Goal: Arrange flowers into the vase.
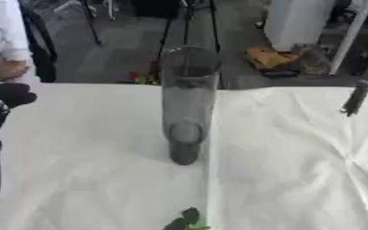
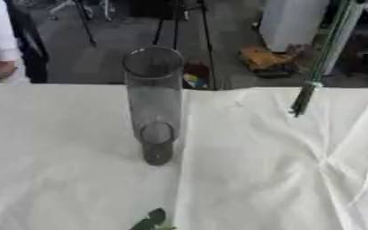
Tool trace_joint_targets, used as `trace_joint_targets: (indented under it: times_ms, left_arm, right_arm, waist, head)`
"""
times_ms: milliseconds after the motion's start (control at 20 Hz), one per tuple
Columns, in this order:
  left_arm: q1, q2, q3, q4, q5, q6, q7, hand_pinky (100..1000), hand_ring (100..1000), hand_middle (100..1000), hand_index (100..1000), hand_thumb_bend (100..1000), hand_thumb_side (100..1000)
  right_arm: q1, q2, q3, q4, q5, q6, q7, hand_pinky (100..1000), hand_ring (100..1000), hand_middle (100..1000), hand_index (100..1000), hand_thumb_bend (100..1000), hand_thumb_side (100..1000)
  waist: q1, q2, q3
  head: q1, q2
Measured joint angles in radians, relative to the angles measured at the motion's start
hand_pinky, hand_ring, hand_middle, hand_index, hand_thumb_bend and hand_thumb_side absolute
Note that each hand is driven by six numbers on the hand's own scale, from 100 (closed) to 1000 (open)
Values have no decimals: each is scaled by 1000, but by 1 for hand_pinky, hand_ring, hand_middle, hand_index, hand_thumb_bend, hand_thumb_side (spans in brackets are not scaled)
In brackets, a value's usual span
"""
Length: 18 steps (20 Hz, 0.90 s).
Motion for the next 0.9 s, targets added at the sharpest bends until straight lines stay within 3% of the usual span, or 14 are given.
trace_joint_targets:
  times_ms: [400,600,900]
  left_arm:
    - [-6,5,0,0,0,-2,-2,713,677,872,925,290,970]
    - [-8,5,0,0,0,-3,-3,713,671,871,926,290,970]
    - [-8,5,-1,0,0,-3,-4,713,671,872,926,292,969]
  right_arm:
    - [-32,15,3,-20,-94,-49,-43,269,100,100,100,192,253]
    - [-36,17,4,-33,-129,-70,-27,248,100,100,100,187,254]
    - [-42,22,5,-48,-161,-118,8,110,100,100,100,188,236]
  waist:
    - [-10,4,23]
    - [-11,6,29]
    - [-18,6,35]
  head:
    - [-16,-11]
    - [-18,-19]
    - [-22,-26]
